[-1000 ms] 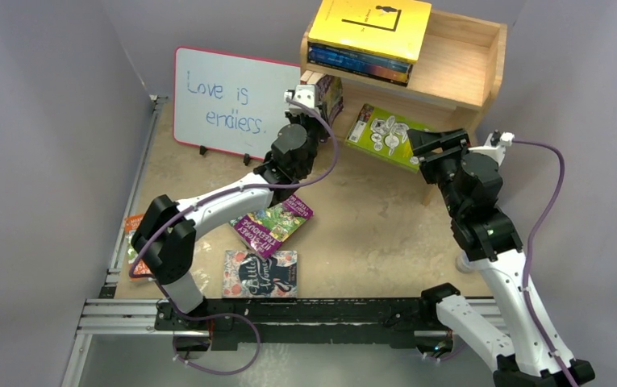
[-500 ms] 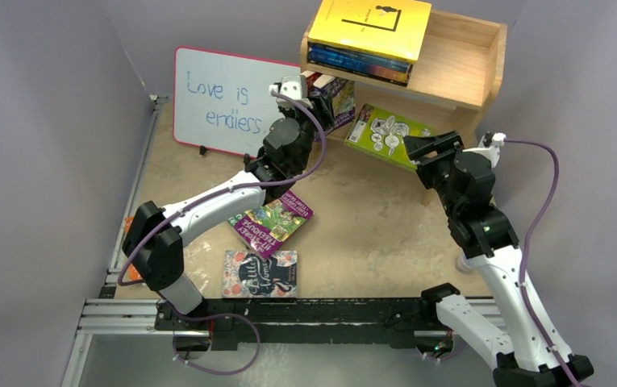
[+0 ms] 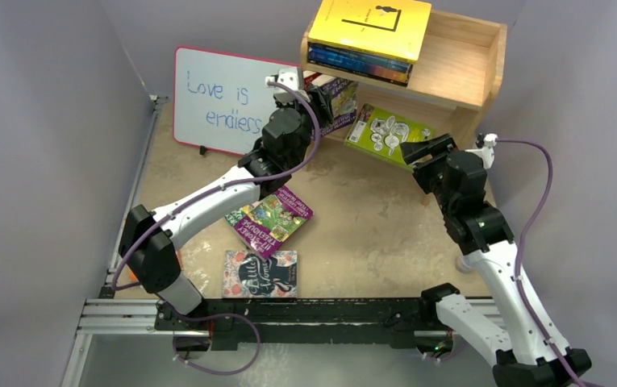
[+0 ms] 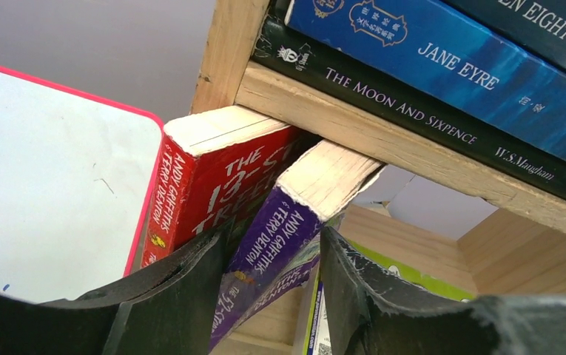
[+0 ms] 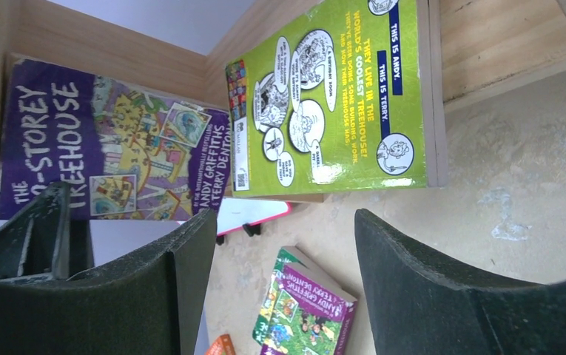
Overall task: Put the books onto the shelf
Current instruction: Adjust the book on the shelf.
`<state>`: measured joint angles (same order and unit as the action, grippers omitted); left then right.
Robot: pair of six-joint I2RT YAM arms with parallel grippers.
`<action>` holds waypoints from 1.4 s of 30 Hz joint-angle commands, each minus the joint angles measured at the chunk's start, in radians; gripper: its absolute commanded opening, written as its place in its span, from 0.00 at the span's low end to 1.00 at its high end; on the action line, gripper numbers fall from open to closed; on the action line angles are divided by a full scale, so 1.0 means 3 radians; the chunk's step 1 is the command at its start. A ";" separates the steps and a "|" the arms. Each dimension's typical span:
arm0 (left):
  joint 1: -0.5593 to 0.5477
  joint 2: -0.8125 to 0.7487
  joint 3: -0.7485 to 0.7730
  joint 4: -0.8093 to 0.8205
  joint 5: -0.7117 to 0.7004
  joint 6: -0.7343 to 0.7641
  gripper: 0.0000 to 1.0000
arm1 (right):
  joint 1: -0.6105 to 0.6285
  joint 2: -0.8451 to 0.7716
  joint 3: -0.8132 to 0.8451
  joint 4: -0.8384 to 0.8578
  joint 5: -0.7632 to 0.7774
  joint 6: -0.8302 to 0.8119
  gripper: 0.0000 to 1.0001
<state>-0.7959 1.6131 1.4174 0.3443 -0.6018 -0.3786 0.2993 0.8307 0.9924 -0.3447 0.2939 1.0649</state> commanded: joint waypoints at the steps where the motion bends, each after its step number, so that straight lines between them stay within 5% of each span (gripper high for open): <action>1: 0.0172 -0.0196 0.0191 -0.0258 -0.0156 -0.0051 0.51 | -0.0008 0.0097 0.0103 0.0097 -0.0030 -0.0180 0.71; 17: 0.0173 -0.0190 0.0292 -0.0544 0.0010 -0.0143 0.54 | -0.0010 0.0161 0.0059 -0.0551 0.0688 -0.0095 0.81; 32: 0.0185 -0.0155 0.0322 -0.0608 0.0064 -0.0184 0.54 | -0.0035 0.0428 -0.0505 0.0859 0.0608 0.0126 0.88; 37: 0.0189 -0.0161 0.0322 -0.0621 0.0077 -0.0193 0.54 | -0.0063 0.0388 -0.0838 0.1257 0.0603 0.0324 0.82; 42: 0.0202 -0.0165 0.0323 -0.0641 0.0117 -0.0213 0.54 | -0.0065 0.0284 -0.0936 0.1242 0.0718 0.0516 0.52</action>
<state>-0.7723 1.5814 1.4685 0.1383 -0.5423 -0.4362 0.2871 0.9520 0.7277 -0.0135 0.4530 1.1633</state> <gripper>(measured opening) 0.543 0.613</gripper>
